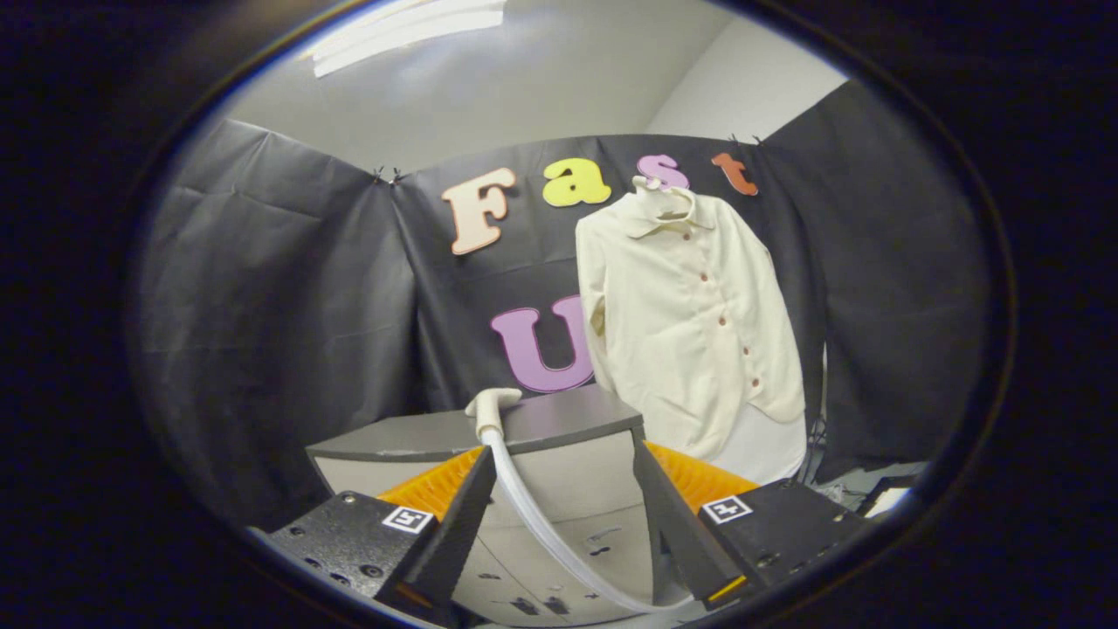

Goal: Iron the clothes twice with a garment steamer, once on the left side and once on the right side.

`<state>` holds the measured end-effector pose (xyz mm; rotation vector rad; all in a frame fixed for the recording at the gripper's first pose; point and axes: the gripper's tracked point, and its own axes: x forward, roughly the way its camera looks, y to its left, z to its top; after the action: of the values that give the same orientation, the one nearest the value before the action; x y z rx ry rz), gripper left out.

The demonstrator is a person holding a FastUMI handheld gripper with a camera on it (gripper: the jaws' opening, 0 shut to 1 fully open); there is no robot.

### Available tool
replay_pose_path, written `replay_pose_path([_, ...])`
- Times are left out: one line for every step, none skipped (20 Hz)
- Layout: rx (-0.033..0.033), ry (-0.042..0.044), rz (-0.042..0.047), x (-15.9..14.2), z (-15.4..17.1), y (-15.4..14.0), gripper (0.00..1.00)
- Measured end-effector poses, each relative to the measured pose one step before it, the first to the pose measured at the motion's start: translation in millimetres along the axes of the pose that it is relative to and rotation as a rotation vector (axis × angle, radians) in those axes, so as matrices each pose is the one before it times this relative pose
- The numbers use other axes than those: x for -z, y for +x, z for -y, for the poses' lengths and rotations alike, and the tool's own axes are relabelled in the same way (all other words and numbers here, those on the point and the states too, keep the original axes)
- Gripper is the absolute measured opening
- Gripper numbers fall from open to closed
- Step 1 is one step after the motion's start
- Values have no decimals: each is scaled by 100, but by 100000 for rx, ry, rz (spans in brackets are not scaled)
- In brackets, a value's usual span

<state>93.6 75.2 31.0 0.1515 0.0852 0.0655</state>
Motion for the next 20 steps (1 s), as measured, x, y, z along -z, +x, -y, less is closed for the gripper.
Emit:
replay_pose_path([533,2096,-1484,-590,-452,924,96])
replay_pose_path([-386,1758,-1907,-580,-861,1030,96])
replay_pose_path([-2077,388,-1265,-580,-1173,1040,96])
replay_pose_path([-2240,-623,-1529,-494,-1187,1311,96])
replay_pose_path([-959,-3913,-1519,-383,-578,1412,96])
replay_pose_path([188,-5905,-4269,191,-331,1510,96])
replay_pose_path([-1281,-4166,-2559,63,-614,1334,96])
replay_pose_path([-1579,-1919,-1989,-185,-680,1379,96])
replay_pose_path([-1277,177,-3788,418,-515,1205,96])
replay_pose_path([-1367,2493,-3209,194,-549,1288,96])
replay_pose_path([-2183,1242,-3895,183,-647,1286,96])
replay_pose_path([-881,1119,-3529,203,-281,1468,96])
replay_pose_path([1364,508,-4093,456,234,1301,96])
replay_pose_path([2094,-1375,-4836,668,349,1524,96])
replay_pose_path([1871,-3040,-4706,632,146,1468,97])
replay_pose_path([848,-4579,-4214,322,-82,1364,97])
replay_pose_path([658,-4977,-3902,452,-280,970,97])
replay_pose_path([888,-3435,-1612,-46,-435,849,97])
replay_pose_path([226,-4068,709,-374,-504,1039,97])
replay_pose_path([1533,-2405,-334,-308,-238,872,97])
